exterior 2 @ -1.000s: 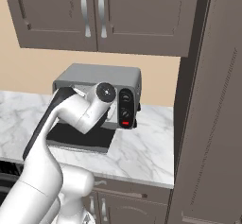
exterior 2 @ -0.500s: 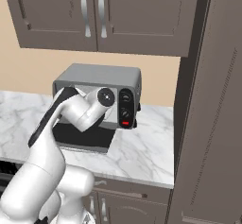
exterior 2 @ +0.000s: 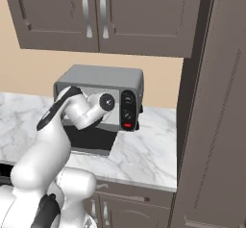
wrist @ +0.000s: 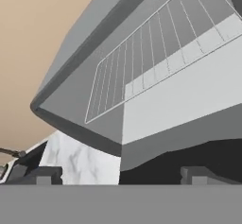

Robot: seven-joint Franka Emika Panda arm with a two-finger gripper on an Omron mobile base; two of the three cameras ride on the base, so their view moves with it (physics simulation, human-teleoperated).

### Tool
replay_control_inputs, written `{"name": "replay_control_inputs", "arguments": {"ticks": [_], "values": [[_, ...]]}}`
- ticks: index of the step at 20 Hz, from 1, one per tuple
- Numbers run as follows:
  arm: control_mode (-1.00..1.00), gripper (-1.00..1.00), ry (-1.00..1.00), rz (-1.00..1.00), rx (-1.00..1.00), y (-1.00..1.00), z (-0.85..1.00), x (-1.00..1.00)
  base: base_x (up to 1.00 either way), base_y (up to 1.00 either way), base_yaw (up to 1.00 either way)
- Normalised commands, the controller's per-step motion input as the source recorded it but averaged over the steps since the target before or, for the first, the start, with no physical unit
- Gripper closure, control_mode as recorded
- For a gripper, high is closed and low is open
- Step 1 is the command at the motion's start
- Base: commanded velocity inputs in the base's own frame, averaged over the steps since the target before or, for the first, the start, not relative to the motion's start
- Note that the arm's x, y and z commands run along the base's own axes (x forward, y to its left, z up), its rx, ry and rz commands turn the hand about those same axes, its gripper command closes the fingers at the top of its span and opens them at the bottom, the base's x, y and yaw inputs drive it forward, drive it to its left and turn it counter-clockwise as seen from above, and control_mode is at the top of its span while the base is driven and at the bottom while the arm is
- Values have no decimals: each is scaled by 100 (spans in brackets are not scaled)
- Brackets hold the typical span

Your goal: Pick up the bagel from the plate, place it on the toaster oven rack, close the door, and set the timer.

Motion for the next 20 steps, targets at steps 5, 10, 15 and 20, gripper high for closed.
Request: {"name": "replay_control_inputs", "arguments": {"ticks": [5,10,15,20], "values": [[-100,-100,0,0,6,18,-13,42,0,0,0],[-100,-100,0,0,0,12,-13,36,0,0,0],[-100,-100,0,0,0,11,-12,34,0,0,0],[-100,-100,0,0,0,10,-12,35,0,0,0]]}}
